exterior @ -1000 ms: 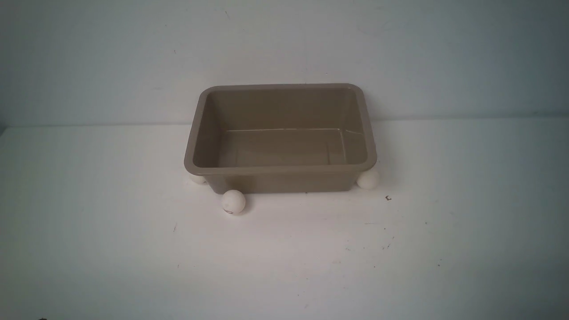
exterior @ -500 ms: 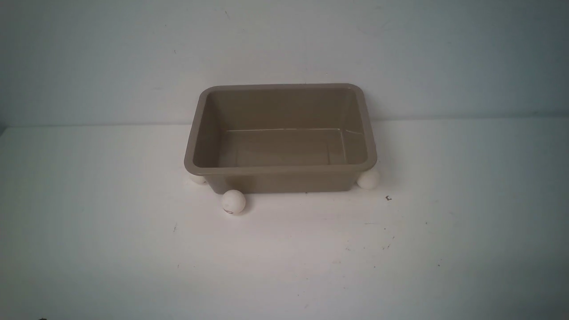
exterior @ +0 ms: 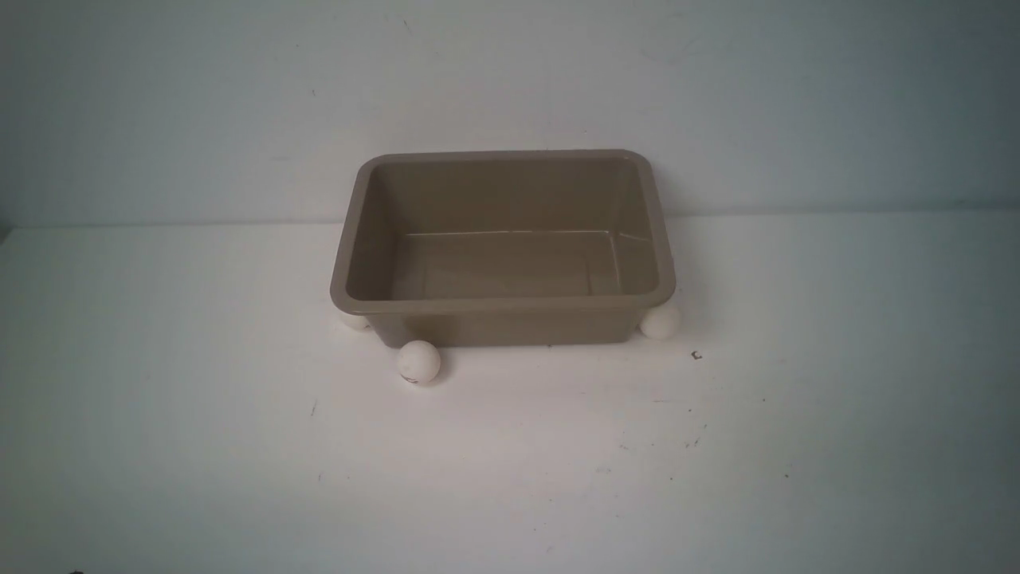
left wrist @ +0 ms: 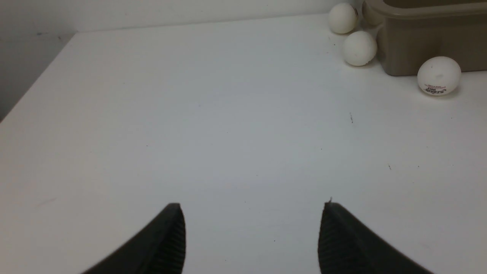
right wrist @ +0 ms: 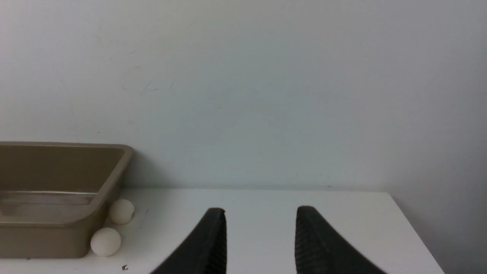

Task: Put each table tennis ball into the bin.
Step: Use the right arm to clamp the table tennis ball closest to it

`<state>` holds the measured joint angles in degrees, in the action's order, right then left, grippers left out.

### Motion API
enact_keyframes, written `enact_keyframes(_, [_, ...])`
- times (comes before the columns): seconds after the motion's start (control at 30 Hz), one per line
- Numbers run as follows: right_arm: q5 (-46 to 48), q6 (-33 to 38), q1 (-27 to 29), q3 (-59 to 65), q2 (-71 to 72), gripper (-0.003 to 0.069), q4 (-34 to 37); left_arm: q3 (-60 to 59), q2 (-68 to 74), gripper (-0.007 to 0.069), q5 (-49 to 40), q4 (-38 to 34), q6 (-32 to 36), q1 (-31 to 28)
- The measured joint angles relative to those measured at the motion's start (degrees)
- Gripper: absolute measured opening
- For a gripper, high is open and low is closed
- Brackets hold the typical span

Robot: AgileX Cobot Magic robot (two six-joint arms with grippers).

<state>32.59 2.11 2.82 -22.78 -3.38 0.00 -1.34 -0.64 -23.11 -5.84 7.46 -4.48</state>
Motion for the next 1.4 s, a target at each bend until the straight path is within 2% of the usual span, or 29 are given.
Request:
enact_keyframes(0.23, [7.4, -0.96, 0.0, -7.2, -1.16, 0.0243, 0.0, 0.0, 0.0, 0.0426, 0.0, 0.0, 0.0, 0.0])
enact_keyframes(0.73, [8.79, -0.96, 0.0, -8.74, -1.16, 0.0243, 5.52, 0.0, 0.0, 0.0426, 0.0, 0.0, 0.0, 0.0])
enact_keyframes(1.4, [8.83, -0.96, 0.0, -8.74, -1.16, 0.0243, 5.94, 0.0, 0.0, 0.0426, 0.0, 0.0, 0.0, 0.0])
